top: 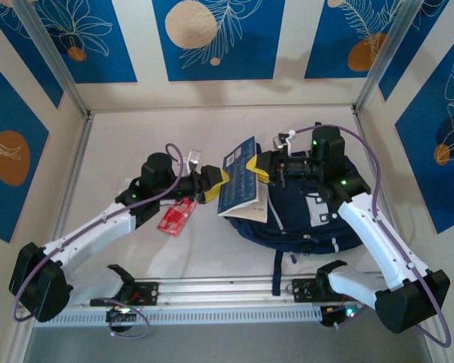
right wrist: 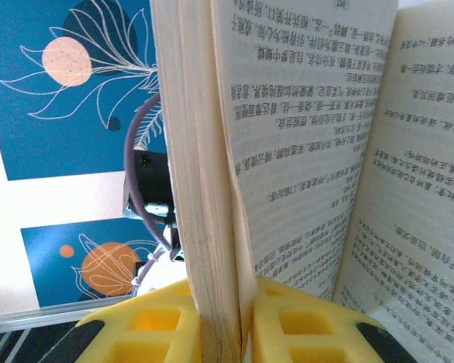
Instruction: Pack books, pencil case, and school supplies into a backpack
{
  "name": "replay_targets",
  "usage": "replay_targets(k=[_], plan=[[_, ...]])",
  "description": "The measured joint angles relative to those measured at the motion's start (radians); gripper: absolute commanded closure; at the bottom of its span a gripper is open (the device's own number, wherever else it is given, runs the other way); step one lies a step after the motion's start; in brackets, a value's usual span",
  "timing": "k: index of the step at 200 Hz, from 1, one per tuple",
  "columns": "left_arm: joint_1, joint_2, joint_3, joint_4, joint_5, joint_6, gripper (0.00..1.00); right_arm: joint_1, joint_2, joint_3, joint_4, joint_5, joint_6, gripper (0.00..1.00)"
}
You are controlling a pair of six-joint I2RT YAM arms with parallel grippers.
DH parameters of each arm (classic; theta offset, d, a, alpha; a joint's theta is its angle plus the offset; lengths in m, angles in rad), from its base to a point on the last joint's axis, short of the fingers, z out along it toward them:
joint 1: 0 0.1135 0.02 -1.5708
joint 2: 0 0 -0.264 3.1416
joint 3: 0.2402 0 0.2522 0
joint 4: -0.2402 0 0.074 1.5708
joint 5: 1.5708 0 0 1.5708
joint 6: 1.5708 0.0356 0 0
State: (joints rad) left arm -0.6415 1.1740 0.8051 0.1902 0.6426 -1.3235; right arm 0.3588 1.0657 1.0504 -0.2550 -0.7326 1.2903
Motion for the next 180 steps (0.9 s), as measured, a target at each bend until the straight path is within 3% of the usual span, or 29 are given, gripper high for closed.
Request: replay_targets(k=[52, 86, 112, 131, 147, 180], plan=[[0.0, -0.008, -0.019, 0.14, -0.01, -0.082, 0.76, -0.031, -0.008, -0.018, -0.021, 0.008, -0.02, 0.79], [-0.001, -0.008, -0.029, 0.194, -0.014, -0.105, 1.0, -0.049, -0.016, -0.047, -0.031, 0.024, -0.03, 0.71], [-0.001, -0.008, -0.033, 0.212, -0.014, -0.112, 1.0, -0.053, -0.017, -0.051, -0.053, 0.029, -0.047, 0.46], [0.0, -0.008, -0.033, 0.221, -0.015, -0.111, 1.0, -0.061, -0.018, -0.037, -0.105, 0.044, -0.086, 0.18], [0.001, -0.009, -0.033, 0.221, -0.016, -0.111, 1.0, -0.071, -0.015, 0.019, -0.222, 0.084, -0.164, 0.12], [0.013, -0.025, -0.033, 0.222, -0.019, -0.111, 1.0, -0.121, -0.011, 0.129, -0.408, 0.151, -0.301, 0.13]])
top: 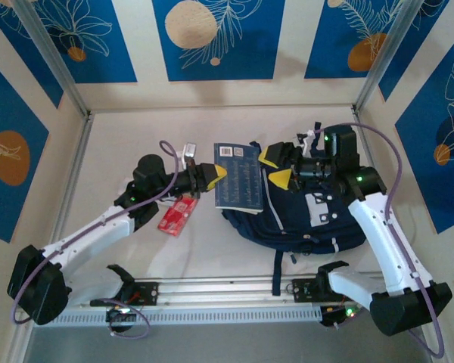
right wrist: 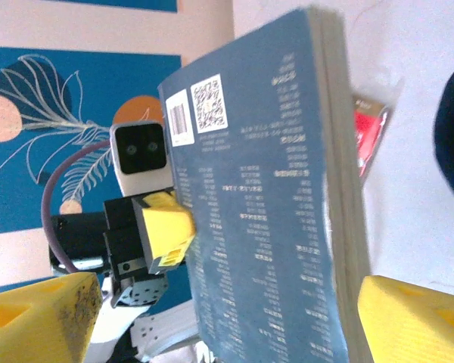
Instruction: Pack books, pencil case, and school supplies into a backpack
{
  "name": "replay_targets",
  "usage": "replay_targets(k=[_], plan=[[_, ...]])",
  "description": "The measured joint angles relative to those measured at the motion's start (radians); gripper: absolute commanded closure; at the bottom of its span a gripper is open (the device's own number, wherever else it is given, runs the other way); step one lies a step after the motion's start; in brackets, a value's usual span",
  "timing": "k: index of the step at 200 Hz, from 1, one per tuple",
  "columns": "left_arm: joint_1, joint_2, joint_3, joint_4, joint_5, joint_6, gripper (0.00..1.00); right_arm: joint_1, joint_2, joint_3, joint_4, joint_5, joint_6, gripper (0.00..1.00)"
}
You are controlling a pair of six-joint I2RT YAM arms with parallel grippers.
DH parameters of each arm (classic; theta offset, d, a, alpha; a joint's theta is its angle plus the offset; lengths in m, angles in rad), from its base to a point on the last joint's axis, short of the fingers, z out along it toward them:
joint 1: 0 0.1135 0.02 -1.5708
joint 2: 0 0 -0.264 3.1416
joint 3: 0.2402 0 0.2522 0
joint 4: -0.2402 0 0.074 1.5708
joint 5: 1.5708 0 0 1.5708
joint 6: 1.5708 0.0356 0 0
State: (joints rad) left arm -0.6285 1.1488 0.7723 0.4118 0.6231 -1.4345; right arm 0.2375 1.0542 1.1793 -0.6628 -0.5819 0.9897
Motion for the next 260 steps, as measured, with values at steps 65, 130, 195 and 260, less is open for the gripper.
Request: replay_targets(k=[65, 130, 195, 260], plan=[[0.003, 0.015, 0.036, 0.084, 0.076, -0.024, 1.0, 0.024, 0.105, 0.004, 0.037, -0.151, -0.085, 0.12], [0.007, 0.034, 0.09, 0.077, 0.155, -0.003, 1.0, 0.032, 0.098, -0.097, 0.298, -0.314, 0.043, 0.78], [0.013, 0.033, 0.124, -0.085, 0.107, 0.076, 0.45, 0.008, -0.027, -0.245, 0.523, -0.226, 0.271, 0.98], [0.005, 0.031, 0.127, -0.069, -0.034, 0.044, 0.42, 0.157, -0.148, -0.291, 0.618, 0.264, 0.467, 1.0]])
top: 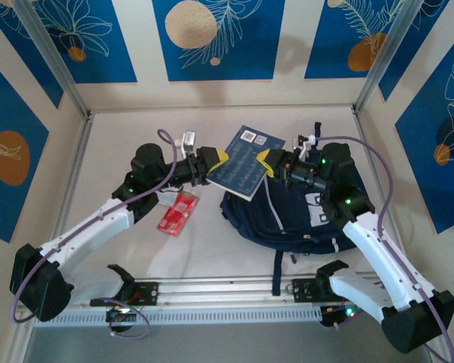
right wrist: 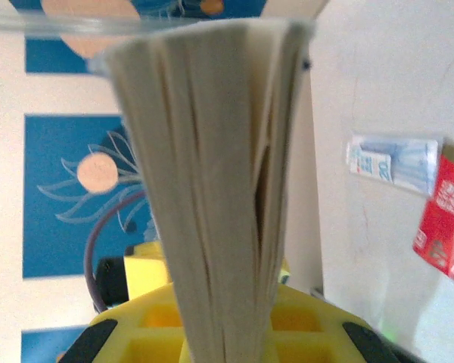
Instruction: Pack books, pencil case, and school supplies into a backpack
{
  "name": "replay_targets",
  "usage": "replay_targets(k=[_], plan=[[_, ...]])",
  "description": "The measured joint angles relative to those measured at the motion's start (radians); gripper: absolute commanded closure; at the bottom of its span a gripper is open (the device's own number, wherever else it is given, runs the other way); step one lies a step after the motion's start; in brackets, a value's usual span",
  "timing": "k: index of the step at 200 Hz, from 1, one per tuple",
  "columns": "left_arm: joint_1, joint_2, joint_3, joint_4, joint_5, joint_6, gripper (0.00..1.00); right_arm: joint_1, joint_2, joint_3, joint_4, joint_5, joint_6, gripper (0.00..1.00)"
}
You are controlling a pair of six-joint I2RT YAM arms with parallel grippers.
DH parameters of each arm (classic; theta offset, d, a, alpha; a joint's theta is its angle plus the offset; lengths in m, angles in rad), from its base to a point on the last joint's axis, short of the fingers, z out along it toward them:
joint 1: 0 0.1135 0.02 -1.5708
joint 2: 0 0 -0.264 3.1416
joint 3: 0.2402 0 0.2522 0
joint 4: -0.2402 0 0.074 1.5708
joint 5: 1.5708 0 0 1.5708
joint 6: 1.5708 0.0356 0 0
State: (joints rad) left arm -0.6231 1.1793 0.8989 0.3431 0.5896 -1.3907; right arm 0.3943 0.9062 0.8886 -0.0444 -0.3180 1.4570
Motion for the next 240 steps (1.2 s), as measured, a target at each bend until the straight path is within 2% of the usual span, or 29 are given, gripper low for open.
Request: replay_targets(k=[52, 85, 153, 169, 185, 197, 203, 230, 240], plan=[[-0.063, 0.014, 0.012, 0.054, -0.147, -0.029, 0.46, 0.122, -0.011, -0.003, 0.081, 0.331, 0.059, 1.0], [-0.095, 0.041, 0.028, 0.093, -0.217, -0.045, 0.56, 0.175, 0.006, -0.005, 0.121, 0.455, 0.063, 1.0], [-0.141, 0.077, 0.03, 0.16, -0.289, -0.068, 0.68, 0.238, 0.008, -0.023, 0.134, 0.601, 0.077, 1.0], [-0.15, 0.086, 0.034, 0.165, -0.293, -0.068, 0.76, 0.248, 0.006, -0.026, 0.134, 0.618, 0.077, 0.99], [-0.154, 0.088, 0.041, 0.163, -0.298, -0.063, 0.88, 0.255, 0.004, -0.027, 0.134, 0.634, 0.077, 0.98], [-0.155, 0.088, 0.045, 0.159, -0.299, -0.052, 1.0, 0.259, -0.002, -0.027, 0.134, 0.644, 0.072, 0.94], [-0.157, 0.088, 0.046, 0.158, -0.3, -0.049, 1.0, 0.26, -0.006, -0.027, 0.13, 0.647, 0.069, 0.91], [-0.161, 0.083, 0.046, 0.142, -0.304, -0.035, 1.0, 0.265, -0.026, -0.027, 0.097, 0.657, 0.044, 0.57], [-0.161, 0.075, 0.047, 0.124, -0.309, -0.019, 1.0, 0.265, -0.036, -0.027, 0.082, 0.66, 0.024, 0.51]])
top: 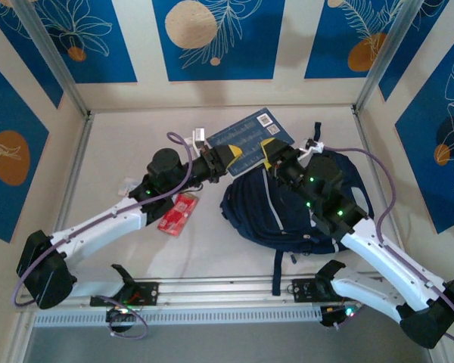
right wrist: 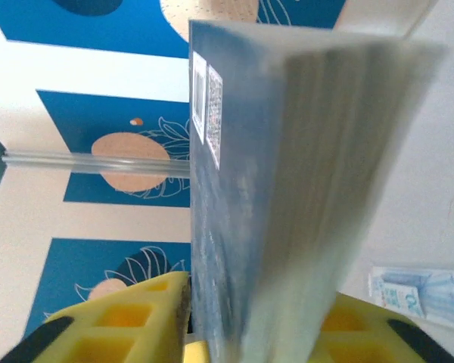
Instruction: Pack books, pencil case, and school supplies into a backpack
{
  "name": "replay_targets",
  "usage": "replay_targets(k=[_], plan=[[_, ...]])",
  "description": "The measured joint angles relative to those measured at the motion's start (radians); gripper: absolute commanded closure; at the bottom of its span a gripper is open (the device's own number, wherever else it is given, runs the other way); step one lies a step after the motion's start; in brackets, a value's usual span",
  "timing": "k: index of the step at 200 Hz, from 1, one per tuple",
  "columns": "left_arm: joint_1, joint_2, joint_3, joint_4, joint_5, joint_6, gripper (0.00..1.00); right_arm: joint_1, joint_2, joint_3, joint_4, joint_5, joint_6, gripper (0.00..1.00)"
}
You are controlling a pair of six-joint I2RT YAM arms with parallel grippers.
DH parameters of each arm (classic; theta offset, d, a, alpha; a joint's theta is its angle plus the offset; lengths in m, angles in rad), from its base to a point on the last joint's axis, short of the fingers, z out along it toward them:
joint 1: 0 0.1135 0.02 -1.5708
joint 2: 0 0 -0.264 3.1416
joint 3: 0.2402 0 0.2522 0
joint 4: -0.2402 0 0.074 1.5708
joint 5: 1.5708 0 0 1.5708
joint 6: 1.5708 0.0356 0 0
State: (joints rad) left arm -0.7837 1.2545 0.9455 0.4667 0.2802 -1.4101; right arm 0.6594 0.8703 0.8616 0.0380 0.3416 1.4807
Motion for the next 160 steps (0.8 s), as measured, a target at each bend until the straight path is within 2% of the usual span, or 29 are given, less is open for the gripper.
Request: replay_targets(k=[14, 35, 69, 87, 106, 123, 141, 160], plan=[[0.003, -0.02, 0.005, -0.053, -0.008, 0.032, 1.0, 0.0, -0.022, 0.002, -0.049, 0.0, -0.055, 0.45], [0.012, -0.067, 0.036, -0.195, -0.024, 0.109, 1.0, -0.016, -0.074, 0.012, -0.17, -0.002, -0.146, 0.44], [0.024, -0.138, 0.163, -0.56, -0.058, 0.317, 1.0, -0.121, -0.155, 0.02, -0.412, -0.069, -0.299, 0.49], [0.025, -0.173, 0.193, -0.72, -0.085, 0.416, 1.0, -0.141, -0.156, 0.021, -0.526, -0.12, -0.386, 0.51], [0.025, -0.213, 0.177, -0.85, -0.099, 0.494, 1.0, -0.14, -0.079, 0.047, -0.669, -0.179, -0.499, 0.52], [0.025, -0.226, 0.163, -0.932, -0.098, 0.545, 1.0, -0.14, 0.049, 0.096, -0.784, -0.224, -0.601, 0.56], [0.025, -0.223, 0.158, -0.991, -0.098, 0.584, 1.0, -0.133, 0.178, 0.13, -0.861, -0.245, -0.684, 0.56], [0.025, -0.222, 0.156, -1.029, -0.096, 0.611, 1.0, -0.107, 0.244, 0.132, -0.901, -0.225, -0.756, 0.5]])
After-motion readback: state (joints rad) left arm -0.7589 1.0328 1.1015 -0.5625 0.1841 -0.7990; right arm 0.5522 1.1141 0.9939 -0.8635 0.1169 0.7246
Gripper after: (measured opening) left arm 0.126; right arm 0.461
